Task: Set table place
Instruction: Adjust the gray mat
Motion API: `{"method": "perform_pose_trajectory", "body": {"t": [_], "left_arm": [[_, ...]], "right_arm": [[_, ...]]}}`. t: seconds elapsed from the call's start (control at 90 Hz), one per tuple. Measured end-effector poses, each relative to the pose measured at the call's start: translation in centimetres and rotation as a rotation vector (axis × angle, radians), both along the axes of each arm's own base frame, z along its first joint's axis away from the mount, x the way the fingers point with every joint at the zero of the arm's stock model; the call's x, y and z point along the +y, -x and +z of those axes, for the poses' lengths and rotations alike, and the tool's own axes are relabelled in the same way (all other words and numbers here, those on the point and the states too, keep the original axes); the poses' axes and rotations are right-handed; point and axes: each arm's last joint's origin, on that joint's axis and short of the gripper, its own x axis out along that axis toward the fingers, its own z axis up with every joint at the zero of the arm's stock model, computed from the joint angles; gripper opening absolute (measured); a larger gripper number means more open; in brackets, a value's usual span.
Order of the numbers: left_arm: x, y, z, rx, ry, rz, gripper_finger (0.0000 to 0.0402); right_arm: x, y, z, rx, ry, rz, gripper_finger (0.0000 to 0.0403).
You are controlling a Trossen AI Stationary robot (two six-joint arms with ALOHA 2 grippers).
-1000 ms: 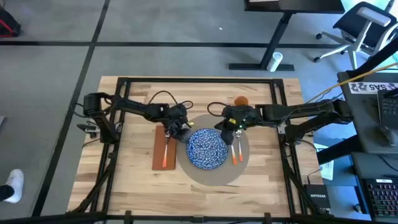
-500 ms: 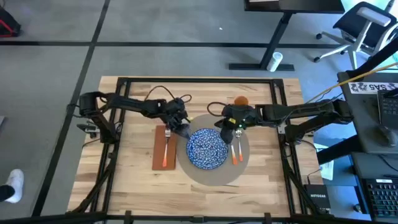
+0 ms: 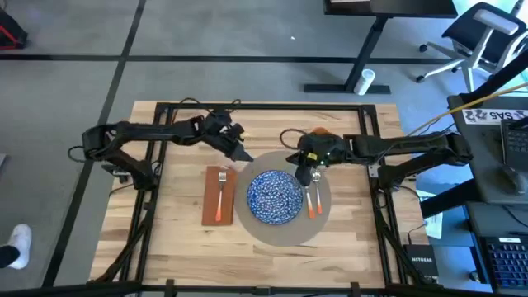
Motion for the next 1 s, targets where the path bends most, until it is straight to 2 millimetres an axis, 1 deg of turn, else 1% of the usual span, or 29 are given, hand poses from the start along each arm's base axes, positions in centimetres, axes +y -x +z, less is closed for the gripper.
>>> {"method": "perform_pose_trajectory", "body": {"t": [0.078, 0.178, 0.256, 0.367, 0.5, 0.656, 0.767, 0.878, 1.0], "left_arm": [[-0.1, 0.1, 0.3, -0.012, 0.011, 0.012, 0.0018], [-0.5, -0.1, 0.0, 0.000, 0.009, 0.005, 0.0015], [-0.9, -0.1, -0.3, 0.009, -0.021, -0.026, 0.0015], [-1.5, -0.4, -0.2, -0.009, -0.072, -0.046, 0.0015], [-1.9, -0.6, -0.1, -0.026, -0.119, -0.058, 0.0015], [-2.0, -0.6, 0.0, -0.042, -0.149, -0.075, 0.0015], [-1.9, -0.6, -0.1, -0.039, -0.167, -0.063, 0.0015], [-1.6, -0.6, -0.2, -0.006, -0.216, 0.004, 0.0015], [-1.5, -0.2, -1.3, 0.108, -0.254, 0.047, 0.0015]], "right_arm": [[-0.7, 0.5, 0.5, -0.017, 0.009, -0.008, 0.0001], [-1.4, 1.3, 0.9, -0.013, 0.018, -0.008, 0.0001], [-1.7, 1.9, 0.8, 0.028, 0.015, -0.012, 0.0001], [-2.0, 2.5, 0.4, 0.102, 0.007, -0.017, 0.0001], [-1.9, 3.0, 0.9, 0.194, 0.039, 0.003, 0.0001], [-2.0, 3.5, 1.0, 0.268, 0.082, -0.019, 0.0001], [-2.3, 4.0, 0.6, 0.335, 0.088, -0.045, 0.0001], [-2.7, 4.2, 0.2, 0.384, 0.078, -0.064, 0.0001], [-3.2, 4.4, 0.2, 0.387, 0.072, -0.084, 0.0001]]}}
